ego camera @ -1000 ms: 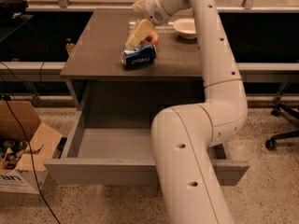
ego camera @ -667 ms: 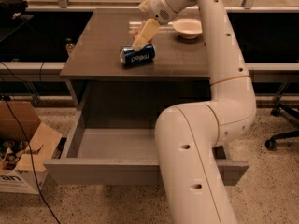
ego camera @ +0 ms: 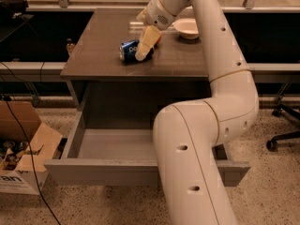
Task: Place pepsi can into top drawer
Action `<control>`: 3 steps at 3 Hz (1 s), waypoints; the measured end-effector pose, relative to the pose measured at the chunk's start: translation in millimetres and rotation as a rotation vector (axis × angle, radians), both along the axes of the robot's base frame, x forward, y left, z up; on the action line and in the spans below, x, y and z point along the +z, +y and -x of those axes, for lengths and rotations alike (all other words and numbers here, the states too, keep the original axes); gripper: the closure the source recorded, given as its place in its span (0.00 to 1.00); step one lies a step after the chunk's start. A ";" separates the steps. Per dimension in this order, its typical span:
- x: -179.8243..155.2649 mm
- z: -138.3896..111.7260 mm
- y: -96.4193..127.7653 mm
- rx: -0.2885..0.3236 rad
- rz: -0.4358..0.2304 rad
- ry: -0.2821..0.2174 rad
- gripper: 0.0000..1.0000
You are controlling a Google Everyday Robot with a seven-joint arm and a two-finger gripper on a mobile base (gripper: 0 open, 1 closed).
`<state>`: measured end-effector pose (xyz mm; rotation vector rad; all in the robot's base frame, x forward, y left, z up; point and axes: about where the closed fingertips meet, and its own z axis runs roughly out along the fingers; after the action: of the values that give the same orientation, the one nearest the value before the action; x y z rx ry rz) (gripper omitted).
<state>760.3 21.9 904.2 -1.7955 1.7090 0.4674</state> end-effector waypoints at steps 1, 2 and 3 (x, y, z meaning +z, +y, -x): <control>-20.1 0.9 8.7 0.033 0.020 0.033 0.00; -44.2 -3.5 15.8 0.046 0.030 0.062 0.00; -66.0 -8.3 7.4 0.021 0.034 0.100 0.19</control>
Offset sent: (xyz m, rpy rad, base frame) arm -0.0030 0.0018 -0.0666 -0.1008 0.1674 0.1141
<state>768.6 29.3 838.2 -1.8431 1.7768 0.5482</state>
